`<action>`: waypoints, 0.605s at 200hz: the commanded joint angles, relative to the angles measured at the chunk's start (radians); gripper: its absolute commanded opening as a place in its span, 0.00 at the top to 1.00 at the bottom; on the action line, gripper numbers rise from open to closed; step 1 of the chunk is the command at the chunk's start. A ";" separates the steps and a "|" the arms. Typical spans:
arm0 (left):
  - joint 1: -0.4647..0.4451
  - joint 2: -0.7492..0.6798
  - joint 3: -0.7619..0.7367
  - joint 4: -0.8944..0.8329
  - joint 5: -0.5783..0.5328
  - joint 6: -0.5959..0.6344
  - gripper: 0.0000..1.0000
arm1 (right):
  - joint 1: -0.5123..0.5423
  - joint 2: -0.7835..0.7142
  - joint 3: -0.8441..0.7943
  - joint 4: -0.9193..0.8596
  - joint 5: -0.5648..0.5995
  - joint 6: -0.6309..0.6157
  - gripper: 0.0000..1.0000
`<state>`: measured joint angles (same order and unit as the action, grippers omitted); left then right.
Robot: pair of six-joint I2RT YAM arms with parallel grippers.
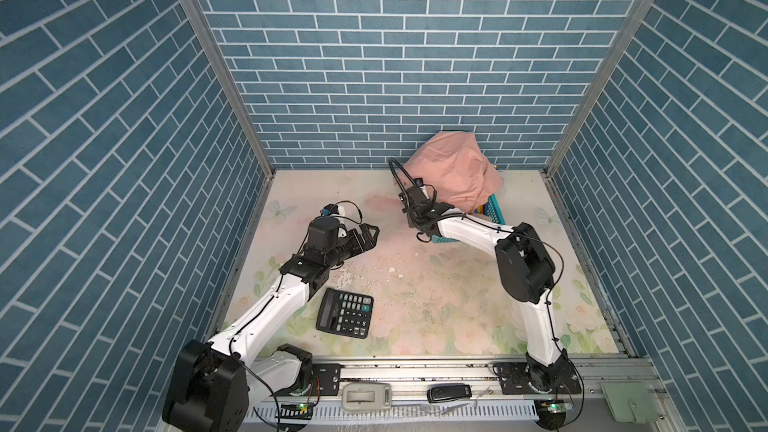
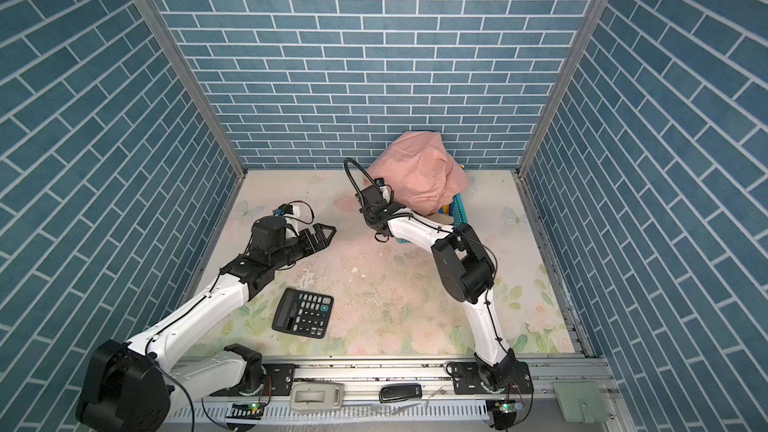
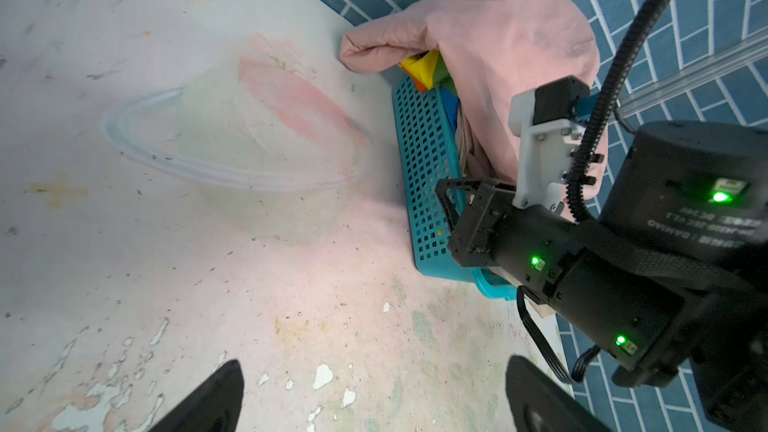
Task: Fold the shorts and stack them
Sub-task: 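Reach the right gripper to the pink shorts while the left arm moves forward, then grasp the pink shorts with the right gripper at the basket edge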
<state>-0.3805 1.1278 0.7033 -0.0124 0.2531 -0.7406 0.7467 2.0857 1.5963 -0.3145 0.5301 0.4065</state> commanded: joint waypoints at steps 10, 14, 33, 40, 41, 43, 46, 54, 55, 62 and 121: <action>-0.093 0.043 0.073 -0.002 -0.083 0.012 0.00 | -0.110 -0.184 -0.185 0.057 -0.009 -0.017 1.00; -0.108 0.050 0.079 -0.001 -0.092 0.012 0.00 | -0.123 -0.203 -0.209 0.070 -0.016 -0.037 1.00; -0.169 0.086 0.112 0.007 -0.129 0.018 0.00 | -0.178 -0.273 -0.289 0.104 -0.037 -0.137 1.00; -0.189 0.101 0.124 0.012 -0.139 0.020 0.00 | -0.198 -0.291 -0.310 0.112 -0.042 -0.178 1.00; -0.192 0.104 0.126 0.012 -0.140 0.020 0.00 | -0.199 -0.294 -0.313 0.114 -0.043 -0.185 1.00; -0.196 0.109 0.130 0.014 -0.142 0.021 0.00 | -0.205 -0.299 -0.319 0.117 -0.044 -0.198 1.00; -0.203 0.116 0.136 0.016 -0.144 0.022 0.00 | -0.216 -0.308 -0.329 0.124 -0.050 -0.221 1.00; -0.223 0.139 0.155 0.018 -0.149 0.023 0.00 | -0.235 -0.324 -0.348 0.141 -0.063 -0.267 1.00; -0.224 0.140 0.157 0.018 -0.149 0.023 0.00 | -0.236 -0.326 -0.351 0.145 -0.065 -0.273 1.00; -0.239 0.158 0.175 0.019 -0.151 0.025 0.00 | -0.257 -0.337 -0.371 0.166 -0.077 -0.314 1.00; -0.300 0.279 0.302 0.010 -0.161 0.065 0.00 | -0.399 -0.302 -0.422 0.223 -0.204 -0.509 1.00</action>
<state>-0.6632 1.3819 0.9604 -0.0032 0.1154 -0.7113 0.3855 1.7702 1.1671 -0.1616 0.3794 0.0315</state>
